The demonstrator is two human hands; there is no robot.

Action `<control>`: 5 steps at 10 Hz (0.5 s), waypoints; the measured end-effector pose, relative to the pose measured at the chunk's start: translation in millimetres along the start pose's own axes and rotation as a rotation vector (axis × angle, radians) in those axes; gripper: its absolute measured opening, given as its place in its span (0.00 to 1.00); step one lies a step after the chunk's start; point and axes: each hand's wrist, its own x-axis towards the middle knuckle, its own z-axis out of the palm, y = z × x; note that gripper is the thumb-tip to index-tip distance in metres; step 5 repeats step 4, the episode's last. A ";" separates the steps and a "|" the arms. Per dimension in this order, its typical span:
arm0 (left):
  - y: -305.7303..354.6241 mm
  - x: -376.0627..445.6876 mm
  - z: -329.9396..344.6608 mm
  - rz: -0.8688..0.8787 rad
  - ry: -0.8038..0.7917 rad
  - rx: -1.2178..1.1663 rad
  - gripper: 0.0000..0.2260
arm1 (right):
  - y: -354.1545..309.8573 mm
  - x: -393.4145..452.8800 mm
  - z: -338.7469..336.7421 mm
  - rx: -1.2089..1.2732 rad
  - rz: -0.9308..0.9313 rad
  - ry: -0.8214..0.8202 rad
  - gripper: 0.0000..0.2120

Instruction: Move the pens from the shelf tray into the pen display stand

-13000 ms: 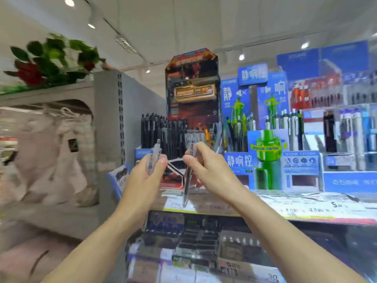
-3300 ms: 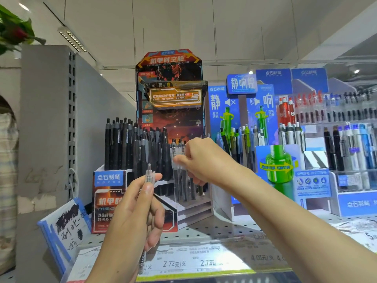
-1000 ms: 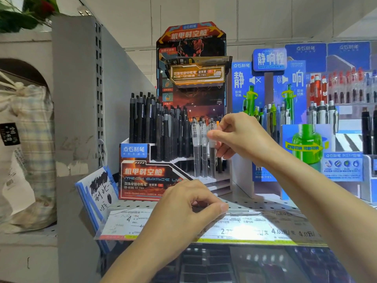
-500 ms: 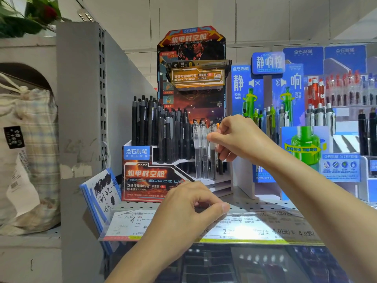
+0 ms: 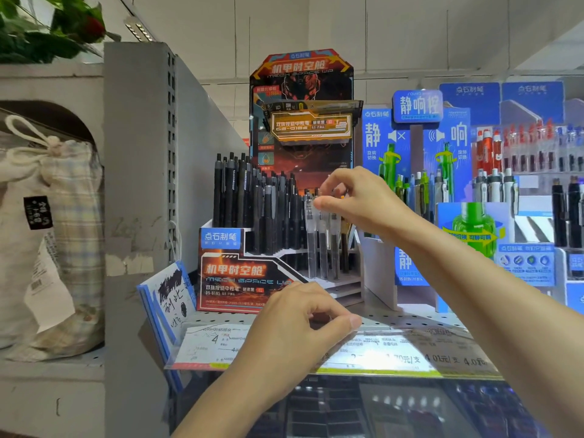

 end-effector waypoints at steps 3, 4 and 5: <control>-0.4 1.1 0.8 -0.001 0.000 -0.009 0.10 | -0.9 2.0 -2.2 0.139 0.096 -0.055 0.11; 1.5 0.9 0.1 -0.006 0.007 -0.015 0.10 | -2.6 -0.5 -1.1 0.142 0.108 0.000 0.13; 1.5 0.9 0.1 -0.006 0.007 -0.015 0.10 | -2.6 -0.5 -1.1 0.142 0.108 0.000 0.13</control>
